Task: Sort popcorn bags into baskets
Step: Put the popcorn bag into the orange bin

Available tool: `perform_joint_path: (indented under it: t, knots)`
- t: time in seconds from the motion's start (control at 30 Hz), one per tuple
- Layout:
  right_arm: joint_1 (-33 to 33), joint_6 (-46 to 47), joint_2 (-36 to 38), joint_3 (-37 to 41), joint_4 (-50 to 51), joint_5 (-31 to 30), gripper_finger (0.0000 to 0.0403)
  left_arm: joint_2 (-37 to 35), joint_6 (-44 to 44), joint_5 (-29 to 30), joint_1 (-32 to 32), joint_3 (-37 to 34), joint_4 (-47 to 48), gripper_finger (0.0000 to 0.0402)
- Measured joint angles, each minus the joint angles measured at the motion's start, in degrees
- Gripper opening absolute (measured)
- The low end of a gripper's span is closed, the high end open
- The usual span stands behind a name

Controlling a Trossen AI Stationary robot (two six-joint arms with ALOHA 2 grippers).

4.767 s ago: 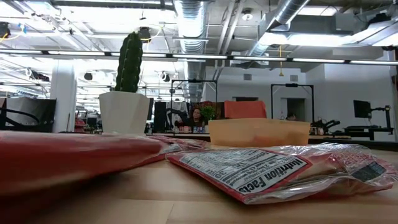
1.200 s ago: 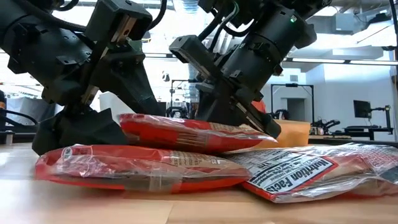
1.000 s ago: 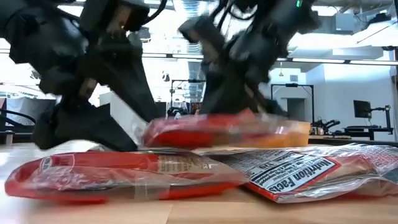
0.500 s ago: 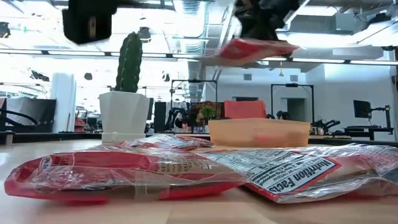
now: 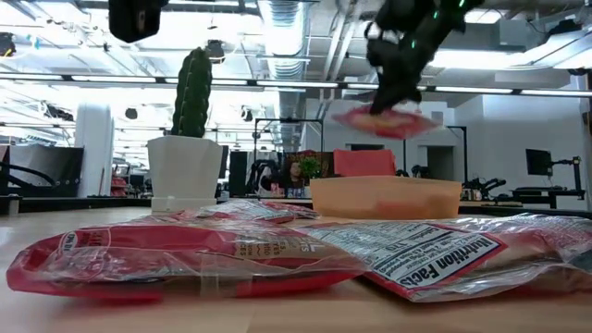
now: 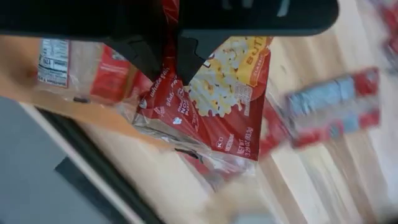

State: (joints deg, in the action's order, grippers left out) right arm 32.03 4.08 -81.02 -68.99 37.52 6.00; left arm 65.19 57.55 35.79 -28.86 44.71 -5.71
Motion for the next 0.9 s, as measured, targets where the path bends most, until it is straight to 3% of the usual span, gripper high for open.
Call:
perform_joint_path:
  t: [0.13,0.3,0.67,0.9]
  knots:
    - [6.1,-6.7,-5.2,0.0,-1.3,6.9,0.0024,0.0,0.4,1.7,1.6,0.0,0.2,0.0203]
    - [9.9,-8.0,-11.5,0.0,-7.4,13.4,0.0025,0.0,1.6,2.6,3.8,0.0,0.4,0.0203]
    - [9.2,-7.6,-20.0,0.0,-11.4,16.5,0.003,0.0,3.3,2.1,5.0,0.0,3.3,0.0203]
    - [8.8,-7.1,-23.1,0.0,-11.5,16.5,0.0063,0.0,4.0,2.2,5.0,0.0,4.1,0.0203]
